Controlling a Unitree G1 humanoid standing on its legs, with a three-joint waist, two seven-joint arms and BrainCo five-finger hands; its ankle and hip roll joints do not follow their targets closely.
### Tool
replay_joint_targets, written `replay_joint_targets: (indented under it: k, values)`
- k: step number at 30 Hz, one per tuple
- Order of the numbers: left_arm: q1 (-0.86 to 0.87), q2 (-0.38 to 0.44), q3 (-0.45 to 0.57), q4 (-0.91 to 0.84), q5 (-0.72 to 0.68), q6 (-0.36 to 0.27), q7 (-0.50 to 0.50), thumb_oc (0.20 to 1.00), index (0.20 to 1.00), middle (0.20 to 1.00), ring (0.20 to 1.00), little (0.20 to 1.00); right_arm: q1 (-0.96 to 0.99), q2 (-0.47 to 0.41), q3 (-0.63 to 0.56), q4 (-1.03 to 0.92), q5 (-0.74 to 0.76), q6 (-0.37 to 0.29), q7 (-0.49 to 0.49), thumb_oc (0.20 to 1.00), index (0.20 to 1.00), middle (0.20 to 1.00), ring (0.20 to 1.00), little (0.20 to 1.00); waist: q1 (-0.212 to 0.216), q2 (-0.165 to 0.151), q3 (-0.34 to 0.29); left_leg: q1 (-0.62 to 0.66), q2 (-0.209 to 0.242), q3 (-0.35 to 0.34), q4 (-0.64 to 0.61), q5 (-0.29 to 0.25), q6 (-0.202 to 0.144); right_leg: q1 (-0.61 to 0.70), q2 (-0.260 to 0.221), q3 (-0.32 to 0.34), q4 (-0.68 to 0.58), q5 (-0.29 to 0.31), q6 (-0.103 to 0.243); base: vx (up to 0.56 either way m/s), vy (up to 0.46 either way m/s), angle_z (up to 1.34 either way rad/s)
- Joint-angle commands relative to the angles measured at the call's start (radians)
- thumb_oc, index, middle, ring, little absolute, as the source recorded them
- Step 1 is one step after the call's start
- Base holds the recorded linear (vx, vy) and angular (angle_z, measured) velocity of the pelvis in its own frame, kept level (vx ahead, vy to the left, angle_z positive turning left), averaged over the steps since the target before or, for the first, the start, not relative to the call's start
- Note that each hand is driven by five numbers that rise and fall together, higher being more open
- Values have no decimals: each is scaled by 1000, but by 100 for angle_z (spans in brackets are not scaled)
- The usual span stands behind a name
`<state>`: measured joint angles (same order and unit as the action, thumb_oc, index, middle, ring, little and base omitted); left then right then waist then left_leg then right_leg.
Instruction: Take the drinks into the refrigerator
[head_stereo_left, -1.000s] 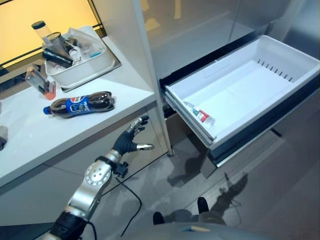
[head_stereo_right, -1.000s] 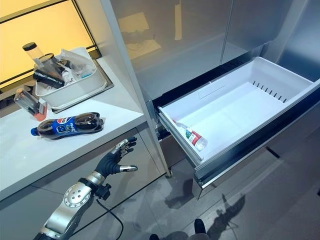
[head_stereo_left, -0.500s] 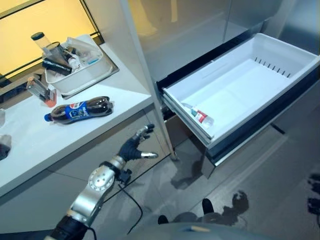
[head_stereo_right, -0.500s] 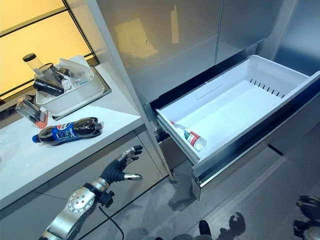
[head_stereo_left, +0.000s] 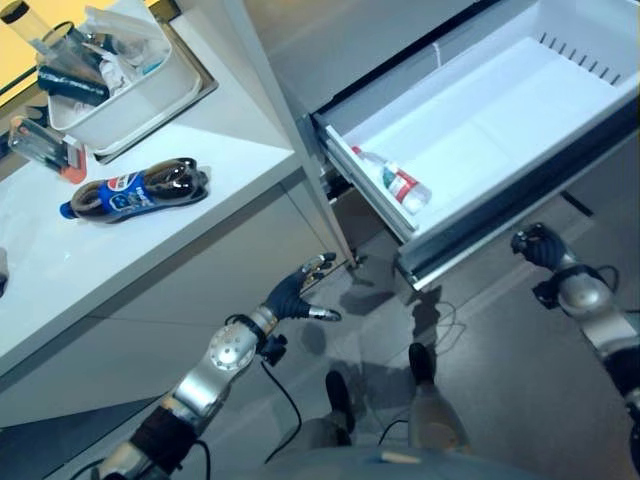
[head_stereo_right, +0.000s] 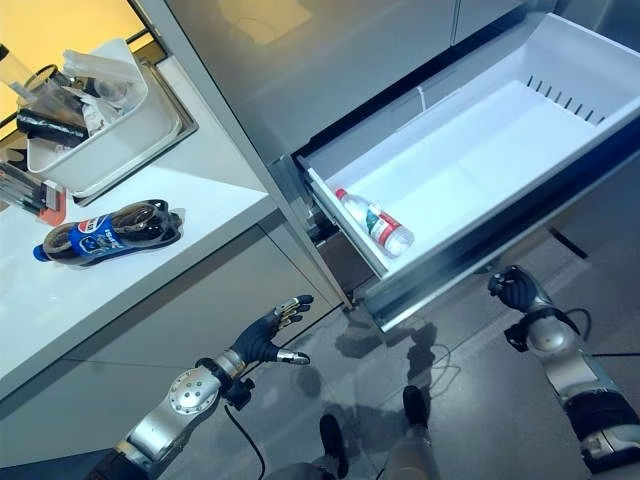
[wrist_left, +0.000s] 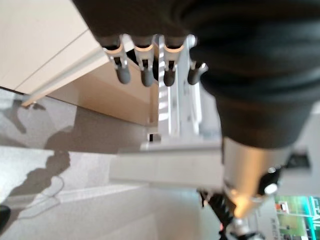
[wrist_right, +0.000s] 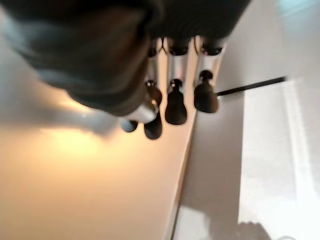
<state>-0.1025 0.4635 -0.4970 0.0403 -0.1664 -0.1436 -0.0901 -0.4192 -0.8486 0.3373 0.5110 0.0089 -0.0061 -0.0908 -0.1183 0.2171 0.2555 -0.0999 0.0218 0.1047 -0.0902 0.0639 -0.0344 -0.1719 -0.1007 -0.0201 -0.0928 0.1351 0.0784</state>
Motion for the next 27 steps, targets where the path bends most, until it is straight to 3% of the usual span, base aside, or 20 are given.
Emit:
replay_joint_targets:
  k: [1, 6, 10, 17, 27]
  values:
    - [-78, 25, -11, -15, 27, -62, 52, 1000, 1000, 1000, 1000, 1000, -412, 77, 115, -132, -18, -117, -2, 200, 200, 200, 200, 200, 66, -79, 42, -3, -64, -16, 15, -46, 33, -10, -13, -38, 31, -65, 31, -84, -35, 3]
    - [-105, 18, -18, -15, 34, -67, 98, 1000, 1000, 1000, 1000, 1000, -625, 188, 231, -120, -22, -103, 5, 200, 200, 200, 200, 200, 89, -99, 70, -35, -65, -22, 12, -28, 31, -42, -12, -47, 38, -54, 27, -41, -26, 4]
    - [-129, 18, -17, 4, 29, -77, 131, 1000, 1000, 1000, 1000, 1000, -792, 297, 317, 6, -42, -92, -12, 200, 200, 200, 200, 200, 102, -115, 97, -64, -66, -25, 11, -13, 27, -70, -13, -54, 36, -37, 26, -51, -23, 9]
    - [-146, -7, 14, 30, 27, -83, 209, 1000, 1000, 1000, 1000, 1000, -878, 428, 307, 93, -58, -72, -77, 200, 200, 200, 200, 200, 125, -145, 143, -115, -55, -34, 10, 14, 23, -118, -9, -69, 44, -21, 22, -35, -17, 10]
    - [-161, -24, 57, 51, 41, -78, 255, 1000, 1000, 1000, 1000, 1000, -825, 398, 235, 107, -7, -69, -138, 200, 200, 200, 200, 200, 143, -175, 182, -123, -46, -76, 13, 19, 20, -117, -13, -111, 80, -47, 16, -4, -24, 13]
